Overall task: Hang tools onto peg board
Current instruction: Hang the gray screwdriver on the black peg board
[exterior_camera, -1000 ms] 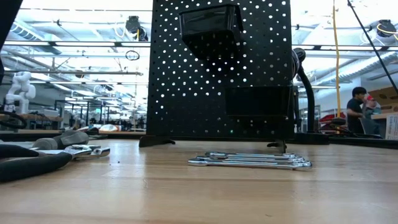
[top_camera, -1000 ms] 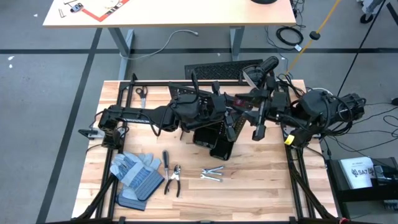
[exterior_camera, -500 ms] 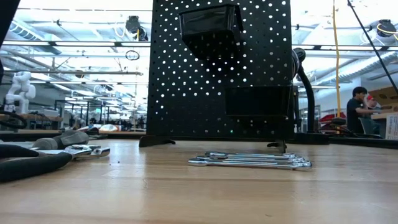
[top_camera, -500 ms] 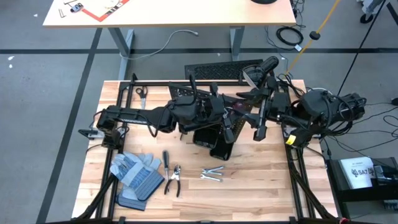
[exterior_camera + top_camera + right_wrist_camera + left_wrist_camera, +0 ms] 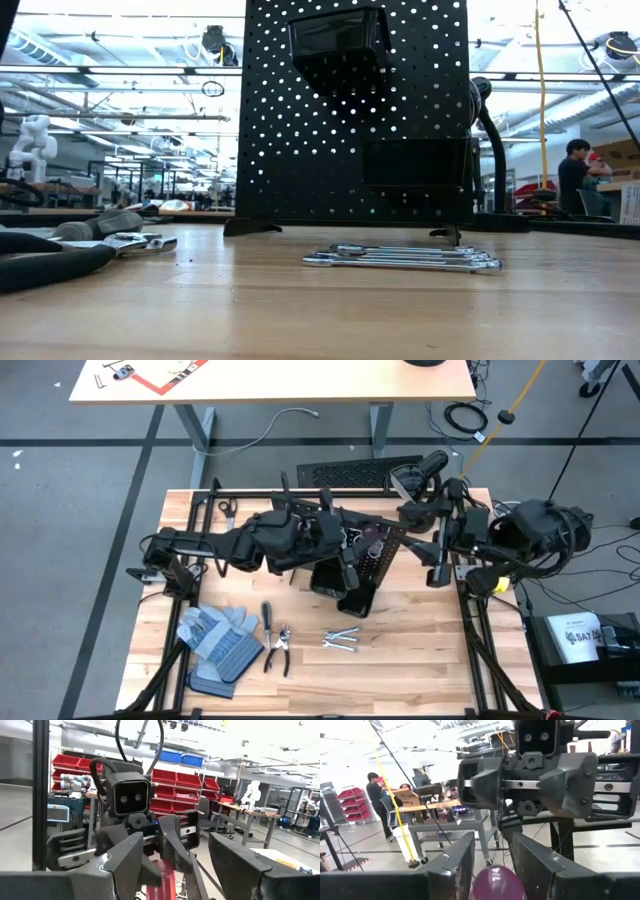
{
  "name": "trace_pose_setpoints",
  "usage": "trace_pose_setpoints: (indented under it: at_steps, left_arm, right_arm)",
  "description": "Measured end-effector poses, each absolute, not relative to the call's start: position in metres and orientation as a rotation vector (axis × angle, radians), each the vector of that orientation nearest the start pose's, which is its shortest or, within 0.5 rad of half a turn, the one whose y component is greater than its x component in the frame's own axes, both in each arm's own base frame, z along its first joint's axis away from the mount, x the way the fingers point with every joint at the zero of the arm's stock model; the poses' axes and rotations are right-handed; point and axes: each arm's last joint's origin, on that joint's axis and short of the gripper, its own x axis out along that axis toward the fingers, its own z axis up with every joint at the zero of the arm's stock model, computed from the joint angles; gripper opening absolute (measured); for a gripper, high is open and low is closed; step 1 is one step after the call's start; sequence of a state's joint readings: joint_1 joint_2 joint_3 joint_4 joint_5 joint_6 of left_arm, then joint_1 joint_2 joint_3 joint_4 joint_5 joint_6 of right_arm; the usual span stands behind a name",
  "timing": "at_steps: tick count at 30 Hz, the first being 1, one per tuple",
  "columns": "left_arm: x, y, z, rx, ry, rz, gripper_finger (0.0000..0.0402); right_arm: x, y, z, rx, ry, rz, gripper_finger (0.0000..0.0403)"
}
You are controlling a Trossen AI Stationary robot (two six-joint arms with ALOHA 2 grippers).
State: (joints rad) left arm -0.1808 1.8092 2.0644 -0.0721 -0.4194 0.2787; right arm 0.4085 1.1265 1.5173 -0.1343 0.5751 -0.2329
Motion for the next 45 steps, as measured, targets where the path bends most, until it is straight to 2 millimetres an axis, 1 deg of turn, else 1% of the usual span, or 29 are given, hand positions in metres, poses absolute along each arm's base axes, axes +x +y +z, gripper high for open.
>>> trace_pose_setpoints:
  at_steps: [7,10,13,18,21,23,26,29,31,33,36,38,40,41,45]
  left_arm:
    - [0.39,-0.06,0.5,0.235,-0.147,0.262,0.0143]
    - [0.389,-0.06,0.502,0.236,-0.161,0.294,0.0147]
    - [0.382,-0.06,0.509,0.272,-0.189,0.313,0.0163]
    - [0.365,-0.06,0.524,0.307,-0.208,0.337,0.0198]
    - [0.349,-0.061,0.532,0.358,-0.176,0.402,0.0204]
    - [0.331,-0.063,0.541,0.383,-0.156,0.444,0.0205]
    - [0.3,-0.064,0.551,0.408,-0.078,0.496,0.0205]
    - [0.276,-0.061,0.549,0.384,0.031,0.534,0.0193]
    - [0.264,-0.06,0.543,0.351,0.096,0.516,0.0174]
    - [0.256,-0.06,0.532,0.324,0.156,0.512,0.0147]
    - [0.247,-0.062,0.51,0.311,0.253,0.591,0.0094]
    - [0.242,-0.064,0.49,0.284,0.309,0.633,0.0056]
    - [0.235,-0.065,0.468,0.216,0.349,0.663,0.0021]
    - [0.232,-0.065,0.456,0.17,0.357,0.685,0.0011]
    - [0.222,-0.071,0.4,0.022,0.378,0.744,0.0014]
  right_arm:
    - [0.187,0.064,0.514,-0.113,-0.2,-0.19,0.0222]
    - [0.187,0.064,0.513,-0.133,-0.186,-0.189,0.0222]
    - [0.188,0.065,0.51,-0.149,-0.165,-0.174,0.0222]
    - [0.185,0.064,0.509,-0.166,-0.147,-0.153,0.0222]
    - [0.181,0.064,0.509,-0.177,-0.136,-0.142,0.0222]
    - [0.176,0.065,0.509,-0.193,-0.129,-0.134,0.0222]
    - [0.167,0.066,0.51,-0.196,-0.131,-0.111,0.0222]
    - [0.158,0.066,0.511,-0.201,-0.122,-0.087,0.0222]
    - [0.155,0.066,0.509,-0.208,-0.106,-0.096,0.0218]
    - [0.154,0.066,0.507,-0.224,-0.078,-0.126,0.0211]
    - [0.155,0.067,0.504,-0.238,-0.051,-0.134,0.0195]
    - [0.154,0.067,0.504,-0.233,-0.05,-0.134,0.0184]
    - [0.154,0.067,0.504,-0.233,-0.047,-0.153,0.0173]
    - [0.154,0.066,0.504,-0.237,-0.045,-0.164,0.0167]
    - [0.152,0.065,0.504,-0.245,-0.037,-0.179,0.0144]
